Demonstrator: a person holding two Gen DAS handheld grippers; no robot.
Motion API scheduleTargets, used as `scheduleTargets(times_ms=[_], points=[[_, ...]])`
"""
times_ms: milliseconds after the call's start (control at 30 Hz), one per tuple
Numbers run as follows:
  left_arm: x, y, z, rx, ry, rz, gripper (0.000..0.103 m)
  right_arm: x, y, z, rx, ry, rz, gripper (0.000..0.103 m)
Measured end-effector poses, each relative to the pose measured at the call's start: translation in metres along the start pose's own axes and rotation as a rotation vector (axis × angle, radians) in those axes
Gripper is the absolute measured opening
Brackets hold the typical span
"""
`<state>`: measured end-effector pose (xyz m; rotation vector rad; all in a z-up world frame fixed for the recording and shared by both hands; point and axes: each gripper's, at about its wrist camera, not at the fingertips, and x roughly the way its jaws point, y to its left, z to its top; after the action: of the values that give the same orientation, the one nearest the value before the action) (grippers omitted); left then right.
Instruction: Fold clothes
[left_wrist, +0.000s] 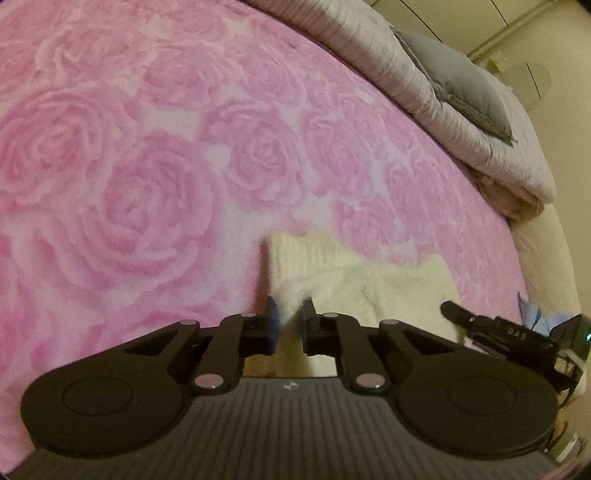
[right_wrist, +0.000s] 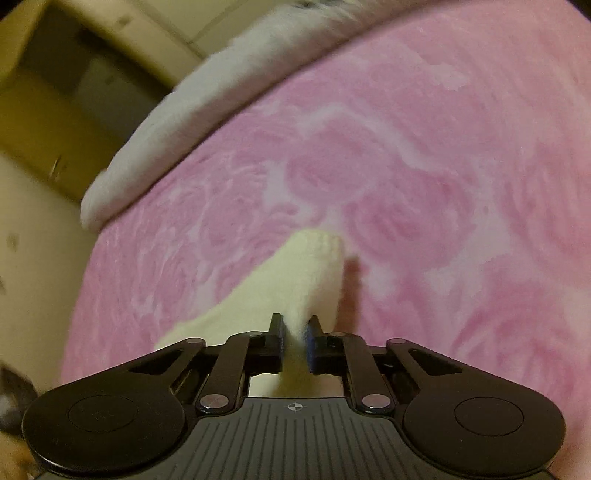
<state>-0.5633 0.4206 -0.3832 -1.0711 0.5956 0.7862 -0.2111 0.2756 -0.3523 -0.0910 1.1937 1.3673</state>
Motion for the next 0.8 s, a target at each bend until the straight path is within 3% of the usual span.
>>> scheduleTargets(times_ms=[100,200,267,367,433,600,733,800], points=[[0.009,0.01,-0.002,-0.012,-0.008,-0.013,0.012,0.008,-0.011,-0.003,0.035,0.018,-0.022,0.009],[0.008,0.022,-0.004,-0.104,-0.003,-0.051,0.017,0.013,-0.022,-0.001,0.113,0.059,-0.029,0.019],[-0.004,0.027,-0.007,-0.13,0.003,-0.068,0.023,0.006,-0.023,0.003,0.136,0.08,-0.033,0.041],[-0.028,0.033,-0.015,-0.14,0.01,-0.081,0.037,-0.016,-0.028,-0.005,0.171,0.102,-0.009,0.055],[-0.04,0.046,-0.029,-0.207,0.026,-0.119,0.044,-0.029,-0.035,-0.019,0.231,0.124,0.021,0.058],[-0.049,0.084,-0.075,-0.499,0.084,-0.29,0.057,-0.06,-0.054,-0.052,0.379,0.175,0.094,0.06],[-0.037,0.1,-0.096,-0.62,0.066,-0.387,0.065,-0.062,-0.058,-0.072,0.477,0.193,0.149,0.068],[-0.03,0.098,-0.095,-0.584,0.068,-0.382,0.064,-0.06,-0.06,-0.077,0.508,0.194,0.161,0.07]])
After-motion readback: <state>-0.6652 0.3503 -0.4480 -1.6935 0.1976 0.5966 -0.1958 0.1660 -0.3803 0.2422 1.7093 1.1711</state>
